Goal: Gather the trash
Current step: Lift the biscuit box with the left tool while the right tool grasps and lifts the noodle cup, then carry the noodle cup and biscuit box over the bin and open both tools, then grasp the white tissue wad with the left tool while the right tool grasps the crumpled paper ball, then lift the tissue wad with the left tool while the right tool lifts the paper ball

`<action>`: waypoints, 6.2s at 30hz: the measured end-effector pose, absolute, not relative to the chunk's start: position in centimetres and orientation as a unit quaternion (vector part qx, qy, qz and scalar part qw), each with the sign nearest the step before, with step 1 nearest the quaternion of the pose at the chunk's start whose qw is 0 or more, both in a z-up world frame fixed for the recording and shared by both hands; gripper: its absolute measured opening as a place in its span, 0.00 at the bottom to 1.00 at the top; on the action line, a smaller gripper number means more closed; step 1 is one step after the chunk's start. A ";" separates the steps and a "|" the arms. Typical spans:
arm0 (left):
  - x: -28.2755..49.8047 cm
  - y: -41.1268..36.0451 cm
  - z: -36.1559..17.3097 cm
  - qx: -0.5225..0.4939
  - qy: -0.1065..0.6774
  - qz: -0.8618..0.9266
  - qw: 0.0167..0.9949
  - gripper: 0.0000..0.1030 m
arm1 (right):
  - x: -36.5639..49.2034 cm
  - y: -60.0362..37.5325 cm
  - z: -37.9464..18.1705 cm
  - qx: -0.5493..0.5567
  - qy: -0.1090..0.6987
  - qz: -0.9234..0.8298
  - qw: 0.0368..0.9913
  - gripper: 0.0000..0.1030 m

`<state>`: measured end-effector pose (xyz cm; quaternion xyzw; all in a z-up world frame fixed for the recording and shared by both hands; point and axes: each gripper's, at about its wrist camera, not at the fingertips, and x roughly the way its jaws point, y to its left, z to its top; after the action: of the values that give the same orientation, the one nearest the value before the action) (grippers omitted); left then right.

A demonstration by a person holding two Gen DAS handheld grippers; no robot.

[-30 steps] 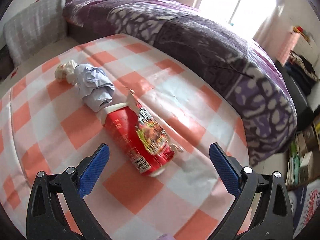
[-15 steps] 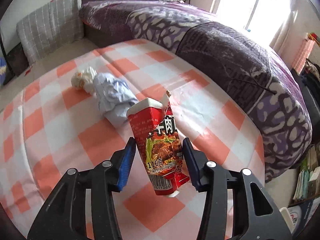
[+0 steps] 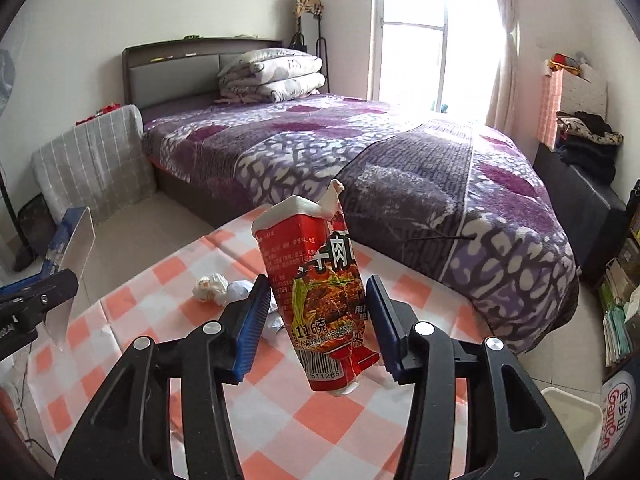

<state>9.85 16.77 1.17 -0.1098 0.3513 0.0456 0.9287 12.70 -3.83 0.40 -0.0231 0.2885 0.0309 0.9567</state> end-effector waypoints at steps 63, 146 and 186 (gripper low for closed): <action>3.5 -14.8 -2.1 0.036 0.386 -0.219 0.895 0.57 | -4.3 -38.2 -0.3 0.278 0.308 -0.341 0.844 0.90; 27.3 17.1 -15.5 0.101 0.478 -0.182 0.853 0.43 | 18.6 -4.0 -9.4 -0.037 0.432 0.105 0.895 0.93; 12.7 27.3 1.0 -0.055 0.378 0.015 0.924 0.42 | 14.5 0.2 1.2 0.024 0.320 0.103 0.941 0.48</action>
<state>12.68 27.30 0.96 -0.0548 0.3779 0.0146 0.9241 14.54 0.20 1.22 0.0236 0.3201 0.1031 0.9414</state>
